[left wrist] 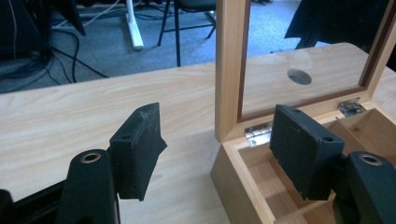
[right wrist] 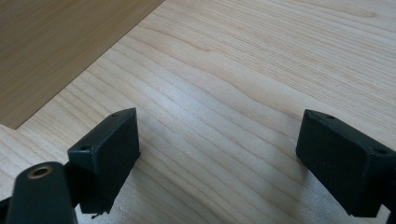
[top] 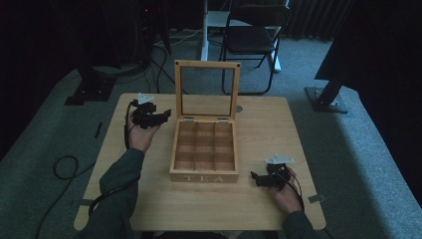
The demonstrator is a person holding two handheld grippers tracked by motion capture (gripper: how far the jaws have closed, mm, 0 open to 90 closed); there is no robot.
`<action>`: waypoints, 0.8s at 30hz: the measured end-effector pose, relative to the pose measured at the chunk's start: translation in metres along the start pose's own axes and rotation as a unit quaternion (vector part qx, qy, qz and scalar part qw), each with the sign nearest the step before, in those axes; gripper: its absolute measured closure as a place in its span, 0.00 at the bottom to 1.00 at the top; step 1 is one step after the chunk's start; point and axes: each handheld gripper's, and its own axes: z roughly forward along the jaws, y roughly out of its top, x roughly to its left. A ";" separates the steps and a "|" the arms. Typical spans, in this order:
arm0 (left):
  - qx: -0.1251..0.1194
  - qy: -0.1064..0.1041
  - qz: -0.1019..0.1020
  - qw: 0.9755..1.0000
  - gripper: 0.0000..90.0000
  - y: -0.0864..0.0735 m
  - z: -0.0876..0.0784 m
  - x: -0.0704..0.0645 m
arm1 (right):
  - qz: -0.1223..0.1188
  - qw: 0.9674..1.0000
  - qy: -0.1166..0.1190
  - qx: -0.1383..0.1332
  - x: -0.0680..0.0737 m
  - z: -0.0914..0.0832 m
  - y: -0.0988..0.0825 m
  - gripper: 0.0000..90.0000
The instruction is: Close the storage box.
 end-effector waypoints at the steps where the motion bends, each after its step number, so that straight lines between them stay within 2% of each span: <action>1: 0.000 -0.002 0.000 1.000 0.38 0.002 0.001 0.000 | 0.000 1.000 0.000 0.000 0.000 0.000 0.000 0.14; 9: -0.010 -0.009 0.007 1.000 0.37 0.013 0.011 -0.004 | 0.000 1.000 0.000 0.000 0.000 0.000 0.000 0.14; 14: 0.003 -0.005 0.009 1.000 0.37 0.017 0.022 -0.005 | 0.001 1.000 -0.001 0.000 0.000 0.000 0.000 0.14; 24: 0.011 -0.001 0.009 1.000 0.38 0.023 0.036 -0.006 | 0.001 1.000 -0.001 0.000 0.000 0.000 0.000 0.14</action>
